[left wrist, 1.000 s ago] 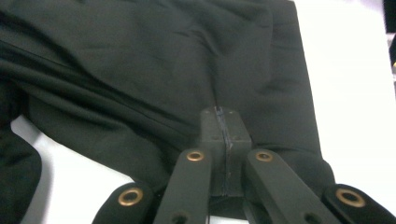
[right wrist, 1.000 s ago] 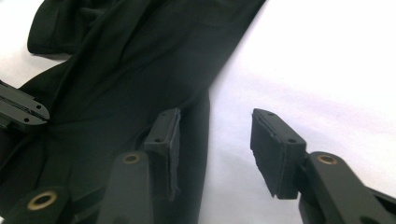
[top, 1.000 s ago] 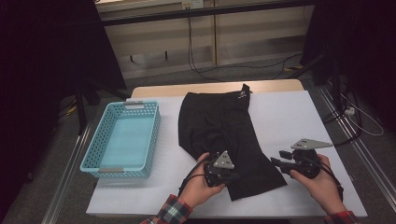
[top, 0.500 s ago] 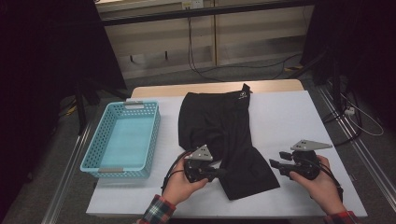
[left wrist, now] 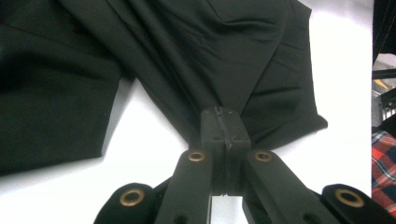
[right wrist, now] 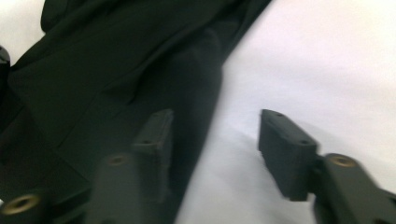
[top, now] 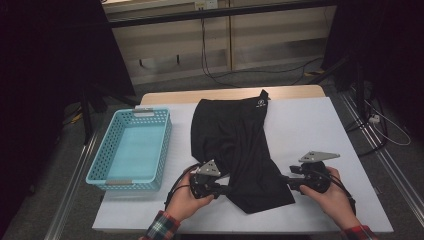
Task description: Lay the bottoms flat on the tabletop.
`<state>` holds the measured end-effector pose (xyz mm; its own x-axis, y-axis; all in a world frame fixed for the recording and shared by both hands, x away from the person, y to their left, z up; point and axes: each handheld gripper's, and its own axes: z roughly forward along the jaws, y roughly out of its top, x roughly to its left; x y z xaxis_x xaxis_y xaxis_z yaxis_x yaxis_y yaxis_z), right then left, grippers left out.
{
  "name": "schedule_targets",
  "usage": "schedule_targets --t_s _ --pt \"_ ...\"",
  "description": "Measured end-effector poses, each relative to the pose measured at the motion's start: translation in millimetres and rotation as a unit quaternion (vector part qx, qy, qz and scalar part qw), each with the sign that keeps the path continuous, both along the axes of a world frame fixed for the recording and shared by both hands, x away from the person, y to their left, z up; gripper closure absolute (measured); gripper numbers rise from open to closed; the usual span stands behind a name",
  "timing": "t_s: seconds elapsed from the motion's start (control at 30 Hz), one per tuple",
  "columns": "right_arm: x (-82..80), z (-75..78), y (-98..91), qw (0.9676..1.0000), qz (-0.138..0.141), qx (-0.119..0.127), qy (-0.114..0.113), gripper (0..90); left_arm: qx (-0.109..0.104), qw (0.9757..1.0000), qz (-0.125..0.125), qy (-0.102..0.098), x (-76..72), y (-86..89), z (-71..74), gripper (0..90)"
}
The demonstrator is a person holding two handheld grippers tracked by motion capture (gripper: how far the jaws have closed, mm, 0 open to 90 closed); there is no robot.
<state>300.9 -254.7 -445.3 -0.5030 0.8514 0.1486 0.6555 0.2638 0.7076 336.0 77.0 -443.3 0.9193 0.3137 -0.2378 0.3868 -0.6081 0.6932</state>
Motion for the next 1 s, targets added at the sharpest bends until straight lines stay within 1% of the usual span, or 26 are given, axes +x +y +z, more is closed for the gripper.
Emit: schedule_targets --t_s 0.07,0.13,0.17,0.2,0.23,0.27,0.3,0.33,0.37,0.43,0.47,0.57,0.67,0.73,0.77,0.83,0.93,0.97,1.0 --pt "2.3 -3.7 5.2 0.9999 0.006 -0.006 0.012 56.0 -0.001 1.0000 -0.001 -0.002 -0.5 -1.4 0.4 90.0" --pt "3.8 -5.2 8.0 0.9998 0.007 -0.016 0.008 61.4 -0.001 1.0000 -0.001 -0.002 -0.2 -1.8 0.6 90.0" --pt "4.0 -4.9 8.4 0.9997 0.008 -0.020 0.007 68.0 -0.003 1.0000 0.000 -0.003 0.1 -1.9 0.7 90.0" --pt "4.1 -5.0 7.9 0.9996 0.016 -0.020 0.007 73.5 -0.004 1.0000 0.000 -0.003 0.4 -1.9 1.0 90.0" --pt "3.9 -5.8 7.5 0.9997 0.018 -0.015 0.007 74.3 -0.006 1.0000 -0.001 -0.002 0.6 -2.3 1.4 90.0" --pt "3.8 -6.4 7.2 0.9997 0.018 -0.016 0.004 77.2 -0.009 1.0000 0.001 -0.002 0.4 -3.0 1.5 90.0" --pt "3.7 -6.2 7.0 0.9996 0.019 -0.018 0.004 85.1 -0.010 0.9999 -0.001 -0.005 0.7 -3.7 1.8 90.0" --pt "3.7 -5.6 6.5 0.9996 0.024 -0.012 0.013 90.0 -0.011 0.9999 -0.002 -0.004 0.8 -4.7 2.1 90.0" --pt "3.7 -5.8 6.2 0.9994 0.029 -0.003 0.020 90.0 -0.013 0.9999 -0.002 -0.004 0.6 -6.1 2.1 90.0" --pt "2.4 -4.9 5.1 0.9993 0.029 -0.003 0.023 90.0 -0.014 0.9999 -0.004 -0.007 0.0 -8.6 2.9 90.0" --pt "1.6 -3.2 3.5 0.9993 0.029 -0.007 0.024 90.0 -0.014 0.9998 -0.007 -0.008 -0.6 -10.1 3.7 90.0" --pt "-5.7 3.0 -5.2 0.9994 0.025 -0.002 0.022 90.0 -0.019 0.9997 -0.011 -0.008 -2.9 -14.4 4.5 90.0" --pt "-18.3 9.4 -17.6 0.9995 0.012 -0.012 0.025 90.0 -0.022 0.9995 -0.019 -0.007 -5.7 -19.7 3.8 90.0" --pt "-26.8 11.9 -27.4 0.9995 -0.006 -0.012 0.029 90.0 -0.022 0.9995 -0.024 -0.003 -7.5 -23.6 2.2 90.0" --pt "-29.9 12.9 -31.7 0.9993 -0.011 -0.017 0.032 90.0 -0.023 0.9994 -0.027 -0.002 -8.2 -25.6 1.3 90.0" --pt "-34.1 12.8 -36.9 0.9992 -0.019 -0.010 0.032 90.0 -0.021 0.9993 -0.032 -0.002 -9.1 -29.8 0.3 90.0" --pt "-33.8 9.7 -37.7 0.9992 -0.022 -0.008 0.032 89.8 -0.015 0.9992 -0.038 -0.004 -9.3 -33.7 0.2 90.0" --pt "-32.1 8.4 -36.4 0.9992 -0.020 -0.011 0.032 88.5 -0.016 0.9992 -0.036 -0.002 -9.6 -34.3 -0.1 90.0" --pt "-29.5 7.1 -34.1 0.9991 -0.017 -0.010 0.036 84.7 -0.016 0.9992 -0.036 -0.002 -9.4 -34.2 -0.3 90.0"
